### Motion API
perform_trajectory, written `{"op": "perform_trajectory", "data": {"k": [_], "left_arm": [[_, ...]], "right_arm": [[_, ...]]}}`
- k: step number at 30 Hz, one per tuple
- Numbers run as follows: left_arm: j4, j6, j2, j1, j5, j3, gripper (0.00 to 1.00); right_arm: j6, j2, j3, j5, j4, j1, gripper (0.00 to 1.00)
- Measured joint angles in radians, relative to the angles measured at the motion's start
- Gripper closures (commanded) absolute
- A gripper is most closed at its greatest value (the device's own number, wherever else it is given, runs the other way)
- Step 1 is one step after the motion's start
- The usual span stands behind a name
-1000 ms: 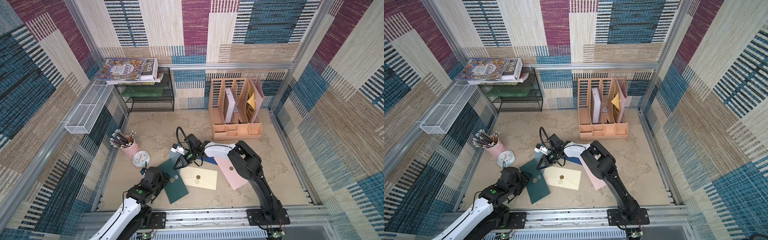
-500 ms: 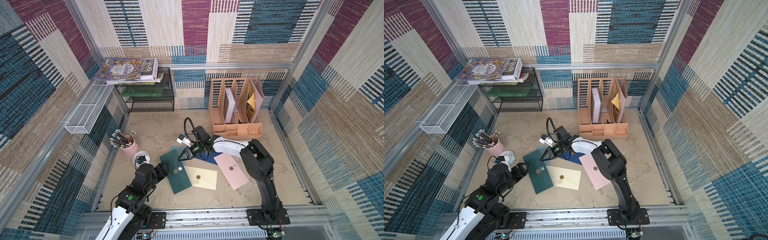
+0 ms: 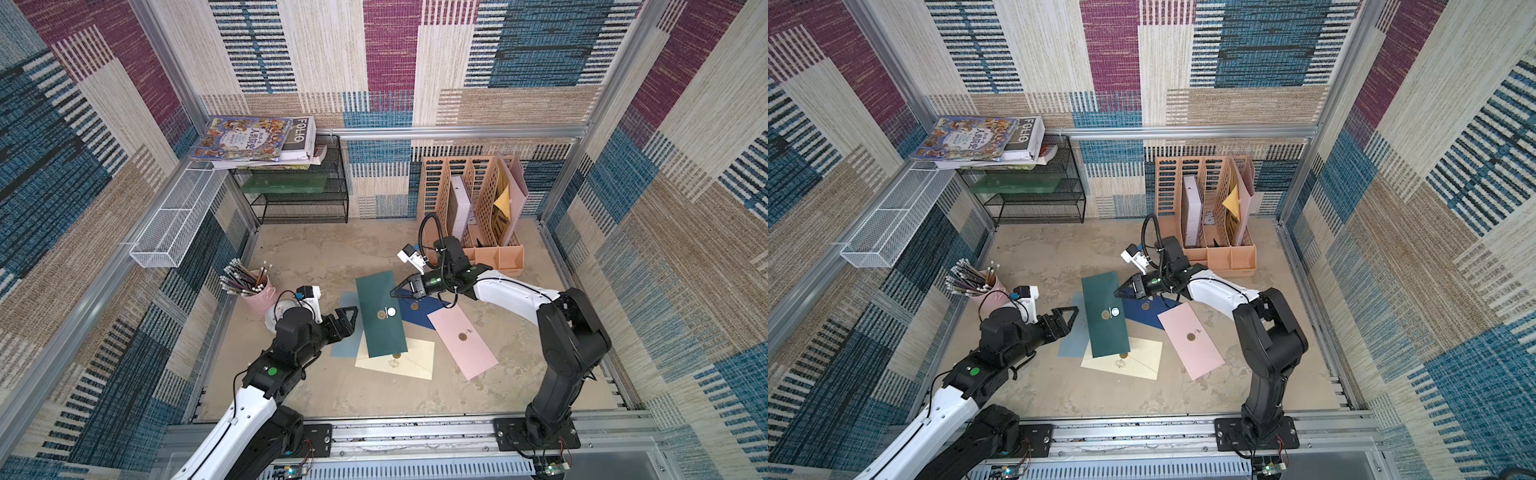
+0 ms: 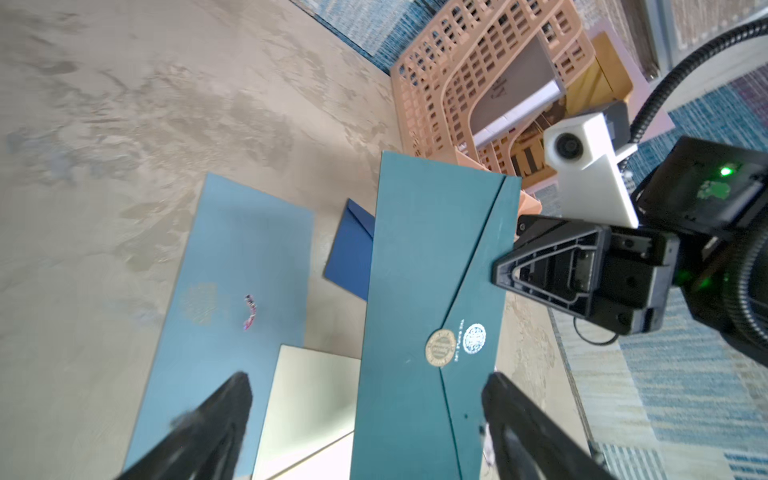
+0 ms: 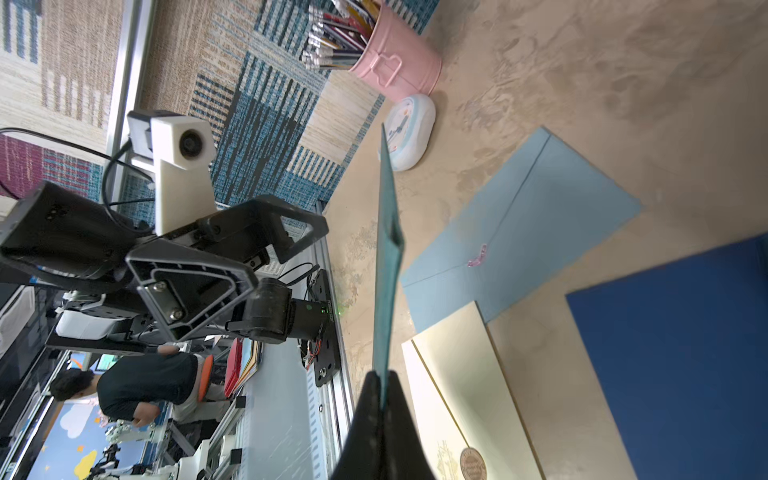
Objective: Open the envelope
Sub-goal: Pick up the envelope from the center of the board.
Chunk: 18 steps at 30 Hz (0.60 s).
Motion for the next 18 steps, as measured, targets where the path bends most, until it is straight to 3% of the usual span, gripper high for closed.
{"op": "perform_trajectory", "data": {"k": [8, 18], "left_arm": [[0.282, 0.148, 0.254, 0.019, 0.271, 0.061, 0.15], [0.435, 0.206, 0.461, 0.085, 0.601, 0.183, 0.21]], "right_arm": [[0.013, -0.177, -0.152, -0.050, 0.060, -0.099, 1.00], [0.055, -0.288, -0.252, -0.137, 0.165, -0.150, 1.00]]}}
